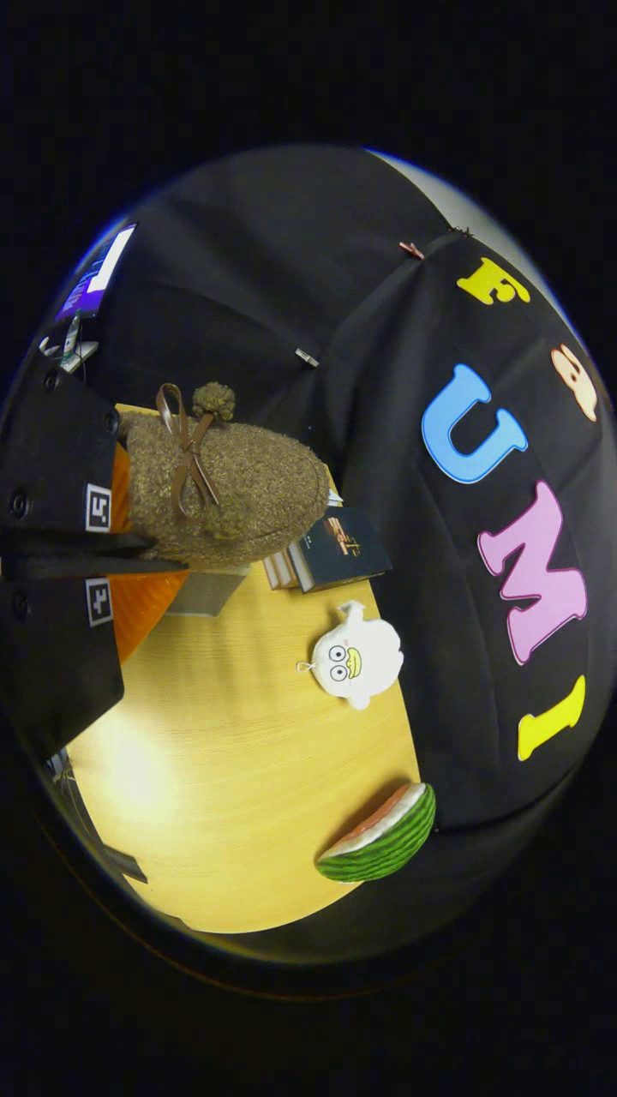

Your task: Open the storage box then place both shoes into the box .Put the left shoe in first, then the right shoe, with the right side of both shoes facing outward in a uniform manner.

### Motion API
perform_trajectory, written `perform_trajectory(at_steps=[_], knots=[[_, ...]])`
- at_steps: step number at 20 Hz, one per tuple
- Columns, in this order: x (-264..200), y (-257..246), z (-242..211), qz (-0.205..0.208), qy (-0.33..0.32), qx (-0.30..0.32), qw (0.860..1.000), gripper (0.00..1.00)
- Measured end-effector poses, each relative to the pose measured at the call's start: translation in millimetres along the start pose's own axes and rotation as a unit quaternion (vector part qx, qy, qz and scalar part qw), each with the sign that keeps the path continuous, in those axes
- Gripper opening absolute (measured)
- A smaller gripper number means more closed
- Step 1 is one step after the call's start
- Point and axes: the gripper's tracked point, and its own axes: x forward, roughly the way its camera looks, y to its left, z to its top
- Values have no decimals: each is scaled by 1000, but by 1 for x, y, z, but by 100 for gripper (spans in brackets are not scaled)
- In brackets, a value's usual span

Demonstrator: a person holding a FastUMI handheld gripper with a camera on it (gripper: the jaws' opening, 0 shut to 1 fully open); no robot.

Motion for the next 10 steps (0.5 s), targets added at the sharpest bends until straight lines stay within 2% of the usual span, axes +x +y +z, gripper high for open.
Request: perform_trajectory(at_steps=[3,10], knots=[[24,32,-8,6,8,2,1000,5],[67,35,-38,-49,29,-8,998,5]])
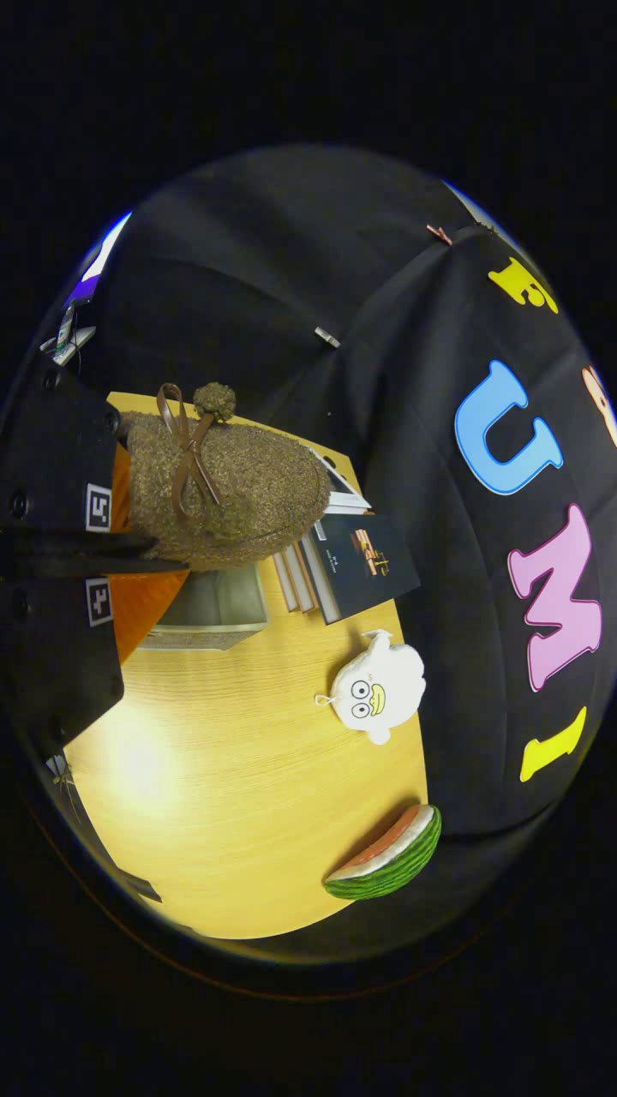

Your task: Open the storage box then place both shoes into the box .Put the left shoe in first, then the right shoe, with the right side of both shoes facing outward in a uniform manner.

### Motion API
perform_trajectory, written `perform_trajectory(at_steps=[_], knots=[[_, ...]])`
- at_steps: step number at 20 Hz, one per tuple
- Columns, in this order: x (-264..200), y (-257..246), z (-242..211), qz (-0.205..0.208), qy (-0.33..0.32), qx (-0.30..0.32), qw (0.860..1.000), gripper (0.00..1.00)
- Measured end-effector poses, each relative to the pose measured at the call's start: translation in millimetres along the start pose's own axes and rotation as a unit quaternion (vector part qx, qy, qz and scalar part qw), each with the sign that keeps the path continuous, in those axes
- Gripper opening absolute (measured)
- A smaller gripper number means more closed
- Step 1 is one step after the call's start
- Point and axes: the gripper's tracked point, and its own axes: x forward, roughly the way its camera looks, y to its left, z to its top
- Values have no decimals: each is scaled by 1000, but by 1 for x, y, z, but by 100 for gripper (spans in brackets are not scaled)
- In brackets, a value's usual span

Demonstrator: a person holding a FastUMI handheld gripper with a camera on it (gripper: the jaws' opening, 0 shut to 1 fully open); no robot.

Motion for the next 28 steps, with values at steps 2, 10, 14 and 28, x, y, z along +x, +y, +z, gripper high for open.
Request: perform_trajectory(at_steps=[2,10,14,28], knots=[[8,-6,-10,-20,11,7,1000,5],[-1,21,-21,19,0,8,1000,99],[-28,22,-7,23,-29,-6,999,99],[-195,-77,118,-66,-325,-100,938,98]])
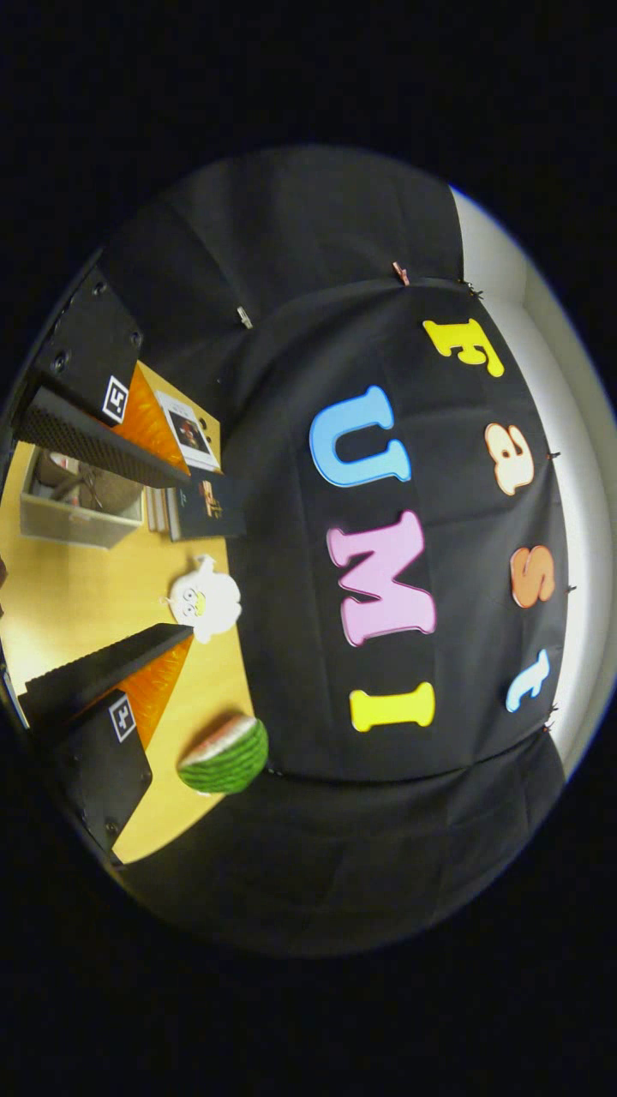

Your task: Open the storage box then place both shoes into the box .Put the left shoe in first, then the right shoe, with the right side of both shoes facing outward in a uniform manner.

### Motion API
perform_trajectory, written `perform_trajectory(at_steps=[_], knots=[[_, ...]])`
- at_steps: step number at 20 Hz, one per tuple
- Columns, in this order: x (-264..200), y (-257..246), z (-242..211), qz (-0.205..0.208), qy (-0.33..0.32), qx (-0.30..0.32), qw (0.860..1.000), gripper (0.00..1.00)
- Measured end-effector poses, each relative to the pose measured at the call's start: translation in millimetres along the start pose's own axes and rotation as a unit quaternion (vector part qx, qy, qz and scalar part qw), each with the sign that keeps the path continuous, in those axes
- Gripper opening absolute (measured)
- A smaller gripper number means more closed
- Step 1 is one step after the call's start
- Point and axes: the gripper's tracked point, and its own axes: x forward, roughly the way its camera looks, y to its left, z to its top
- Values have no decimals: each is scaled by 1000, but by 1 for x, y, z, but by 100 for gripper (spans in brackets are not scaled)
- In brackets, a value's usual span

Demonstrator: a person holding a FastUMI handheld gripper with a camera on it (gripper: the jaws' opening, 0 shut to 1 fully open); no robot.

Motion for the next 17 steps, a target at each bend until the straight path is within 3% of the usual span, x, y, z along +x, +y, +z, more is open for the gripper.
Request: perform_trajectory(at_steps=[7,14,17], knots=[[-7,-81,38,-44,-77,-17,996,98],[-2,-118,41,-34,-104,-91,990,98],[-4,-123,36,-22,-109,-95,989,98]])
